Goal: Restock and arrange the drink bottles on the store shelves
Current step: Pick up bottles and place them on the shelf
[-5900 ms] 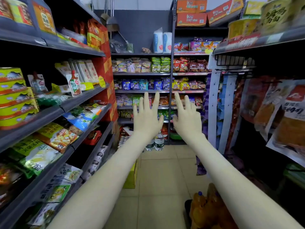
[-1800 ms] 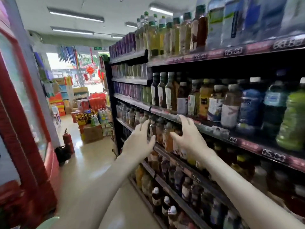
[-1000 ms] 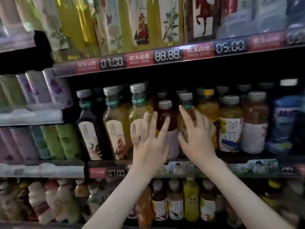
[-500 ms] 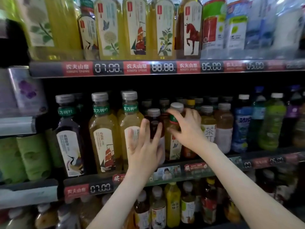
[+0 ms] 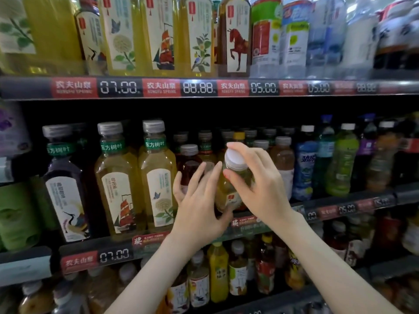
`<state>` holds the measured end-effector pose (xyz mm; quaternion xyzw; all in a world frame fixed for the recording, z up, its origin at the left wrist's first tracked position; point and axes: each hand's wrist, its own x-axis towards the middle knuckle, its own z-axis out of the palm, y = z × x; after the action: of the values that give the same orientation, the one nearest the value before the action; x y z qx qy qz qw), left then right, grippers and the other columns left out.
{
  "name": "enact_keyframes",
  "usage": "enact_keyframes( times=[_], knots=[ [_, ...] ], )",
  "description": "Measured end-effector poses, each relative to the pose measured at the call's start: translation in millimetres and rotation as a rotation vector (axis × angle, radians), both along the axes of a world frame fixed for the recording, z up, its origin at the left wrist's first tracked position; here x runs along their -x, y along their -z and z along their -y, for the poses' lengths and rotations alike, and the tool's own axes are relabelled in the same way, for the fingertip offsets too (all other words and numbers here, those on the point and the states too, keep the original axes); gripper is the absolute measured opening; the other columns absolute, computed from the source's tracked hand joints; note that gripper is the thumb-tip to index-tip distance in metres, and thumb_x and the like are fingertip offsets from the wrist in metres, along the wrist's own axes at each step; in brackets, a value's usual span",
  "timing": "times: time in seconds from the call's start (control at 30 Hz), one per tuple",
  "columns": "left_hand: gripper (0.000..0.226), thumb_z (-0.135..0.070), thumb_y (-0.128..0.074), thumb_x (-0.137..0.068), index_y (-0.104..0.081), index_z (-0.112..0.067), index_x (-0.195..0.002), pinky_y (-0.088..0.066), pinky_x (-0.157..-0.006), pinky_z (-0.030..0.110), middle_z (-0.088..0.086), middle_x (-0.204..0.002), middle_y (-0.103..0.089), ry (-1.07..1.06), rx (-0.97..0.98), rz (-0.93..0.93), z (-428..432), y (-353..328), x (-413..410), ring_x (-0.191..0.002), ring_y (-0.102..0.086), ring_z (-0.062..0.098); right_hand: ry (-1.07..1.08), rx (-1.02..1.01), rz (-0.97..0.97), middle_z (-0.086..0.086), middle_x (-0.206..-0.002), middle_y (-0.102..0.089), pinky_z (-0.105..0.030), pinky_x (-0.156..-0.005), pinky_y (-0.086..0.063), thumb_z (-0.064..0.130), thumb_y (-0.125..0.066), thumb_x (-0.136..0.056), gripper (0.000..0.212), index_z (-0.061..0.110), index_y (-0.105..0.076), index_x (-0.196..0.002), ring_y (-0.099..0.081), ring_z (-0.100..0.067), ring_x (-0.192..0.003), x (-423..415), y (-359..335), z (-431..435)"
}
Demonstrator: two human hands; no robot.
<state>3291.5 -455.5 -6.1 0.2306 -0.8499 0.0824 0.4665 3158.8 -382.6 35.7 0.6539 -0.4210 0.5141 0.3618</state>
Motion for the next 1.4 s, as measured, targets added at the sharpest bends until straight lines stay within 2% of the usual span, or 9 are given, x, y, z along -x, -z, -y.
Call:
enact_keyframes(
  times=[0.1, 0.2, 0.27, 0.4, 0.53, 0.63, 0.87, 1.13, 1.4],
  knots=[
    [0.087, -0.054, -0.063, -0.076, -0.028, -0.013, -0.144, -0.016, -0.116, 0.039, -0.007, -0.141, -0.043, 0.139, -0.127, -0.108, -21.2, -8.2, 9.3, -0.134, -0.036, 0.010, -0.084, -0.014, 0.007, -0.006, -0.107, -0.062, -0.016, -0.085, -0.045, 0.017, -0.060, -0.093, 0.035, 0.010, -0.053, -0.126, -0.059, -0.015, -0.097, -12.0, -13.0, -10.5],
    [0.082, -0.050, -0.073, -0.072, -0.026, -0.027, -0.135, -0.046, -0.078, 0.009, -0.016, -0.119, -0.049, 0.215, -0.366, -0.278, -38.8, -9.1, 6.2, -0.099, -0.055, -0.001, -0.243, -0.262, 0.074, 0.010, -0.106, -0.059, -0.016, -0.078, -0.048, 0.026, -0.056, -0.094, 0.032, 0.022, -0.051, -0.125, -0.059, -0.005, -0.092, -16.6, -23.6, -18.0],
    [0.076, -0.045, -0.077, -0.070, -0.026, -0.043, -0.126, -0.054, -0.075, 0.018, -0.019, -0.115, -0.055, 0.222, -0.529, -0.336, -40.6, -0.9, -1.5, -0.095, -0.060, -0.002, -0.419, -0.564, 0.197, 0.015, -0.109, -0.058, -0.020, -0.082, -0.051, 0.032, -0.050, -0.096, 0.026, 0.035, -0.049, -0.121, -0.059, -0.005, -0.100, -14.0, -28.1, -14.3],
    [0.074, -0.044, -0.079, -0.069, -0.027, -0.049, -0.121, -0.054, -0.082, 0.024, -0.020, -0.109, -0.058, 0.164, -0.667, -0.289, -38.3, 20.9, -25.4, -0.097, -0.060, -0.006, -0.458, -0.726, 0.417, 0.018, -0.116, -0.054, -0.032, -0.102, -0.045, 0.043, -0.038, -0.098, 0.036, 0.034, -0.047, -0.132, -0.052, -0.006, -0.117, -10.4, -25.6, 18.5],
    [0.056, -0.039, -0.080, -0.071, -0.039, -0.046, -0.109, -0.048, -0.072, 0.008, -0.019, -0.101, -0.062, 0.150, -0.783, -0.281, -38.7, 22.4, -51.3, -0.091, -0.060, -0.011, -0.199, -0.763, 0.463, -0.007, -0.145, -0.041, -0.033, -0.107, -0.038, 0.031, -0.060, -0.093, 0.063, 0.019, -0.030, -0.148, -0.044, -0.019, -0.130, -18.4, -24.0, 65.3],
    [0.067, -0.033, -0.080, -0.073, -0.038, -0.040, -0.125, -0.049, -0.071, 0.007, -0.016, -0.101, -0.064, 0.160, -0.863, -0.351, -35.7, 16.1, -68.5, -0.086, -0.061, -0.012, -0.179, -0.831, 0.452, -0.009, -0.151, -0.036, -0.039, -0.111, -0.034, 0.033, -0.068, -0.086, 0.081, 0.018, -0.021, -0.151, -0.038, -0.025, -0.136, -25.5, -16.7, 93.5],
    [0.060, -0.030, -0.081, -0.072, -0.044, -0.034, -0.119, -0.052, -0.079, 0.019, -0.013, -0.103, -0.065, 0.160, -0.853, -0.444, -33.5, 5.2, -86.3, -0.089, -0.064, -0.005, -0.080, -0.805, 0.425, -0.011, -0.136, -0.044, -0.041, -0.106, -0.038, 0.038, -0.079, -0.073, 0.074, 0.016, -0.043, -0.134, -0.041, -0.028, -0.127, -25.6, -8.5, 110.4],
    [0.056, -0.025, -0.080, -0.073, -0.044, -0.048, -0.108, -0.047, -0.082, 0.010, -0.027, -0.104, -0.061, 0.220, -0.638, -0.481, -44.7, -12.0, -69.1, -0.098, -0.060, -0.006, -0.259, -0.459, 0.562, 0.006, -0.117, -0.051, -0.010, -0.083, -0.037, 0.024, -0.079, -0.076, 0.060, 0.018, -0.049, -0.128, -0.049, -0.005, -0.107, -19.6, -7.9, 43.4],
    [0.060, -0.029, -0.081, -0.074, -0.043, -0.049, -0.117, -0.047, -0.086, 0.015, -0.016, -0.114, -0.061, 0.321, -0.550, -0.470, -25.4, -38.3, -4.9, -0.103, -0.058, -0.004, -0.290, -0.362, 0.641, -0.002, -0.118, -0.061, -0.042, -0.093, -0.052, 0.025, -0.075, -0.081, 0.053, 0.020, -0.052, -0.128, -0.060, -0.014, -0.108, 37.2, -36.7, -12.5]
  ],
)
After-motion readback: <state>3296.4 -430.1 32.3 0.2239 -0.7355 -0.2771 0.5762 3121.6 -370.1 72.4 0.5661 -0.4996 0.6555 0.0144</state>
